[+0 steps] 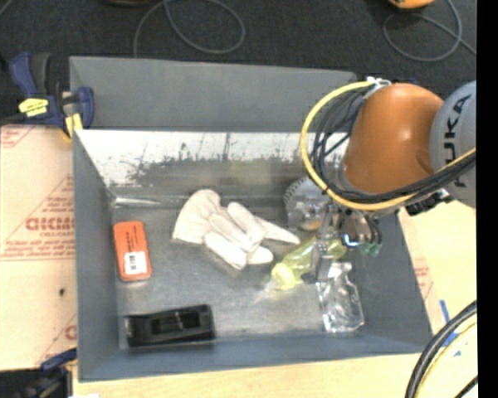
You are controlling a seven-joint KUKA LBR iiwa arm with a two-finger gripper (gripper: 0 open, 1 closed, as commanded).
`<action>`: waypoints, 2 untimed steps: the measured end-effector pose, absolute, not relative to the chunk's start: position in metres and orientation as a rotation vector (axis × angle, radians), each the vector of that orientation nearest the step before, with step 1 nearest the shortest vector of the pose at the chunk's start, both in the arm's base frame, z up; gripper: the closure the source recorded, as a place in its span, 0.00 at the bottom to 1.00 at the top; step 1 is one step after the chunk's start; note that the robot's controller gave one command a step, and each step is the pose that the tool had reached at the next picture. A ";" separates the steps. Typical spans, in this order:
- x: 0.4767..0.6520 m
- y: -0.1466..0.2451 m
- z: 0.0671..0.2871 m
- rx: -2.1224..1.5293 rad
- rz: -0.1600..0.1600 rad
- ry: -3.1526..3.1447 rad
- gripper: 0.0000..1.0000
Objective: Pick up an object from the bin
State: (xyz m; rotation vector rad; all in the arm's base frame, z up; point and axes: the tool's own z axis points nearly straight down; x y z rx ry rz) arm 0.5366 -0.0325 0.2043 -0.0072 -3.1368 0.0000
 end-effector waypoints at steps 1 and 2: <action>0.538 -0.033 0.209 -0.006 0.001 -3.145 0.00; 0.538 -0.032 0.194 0.240 0.002 -3.140 0.00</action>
Offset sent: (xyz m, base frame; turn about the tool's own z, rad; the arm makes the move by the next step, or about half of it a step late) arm -0.0047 0.0009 -0.0817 -0.7492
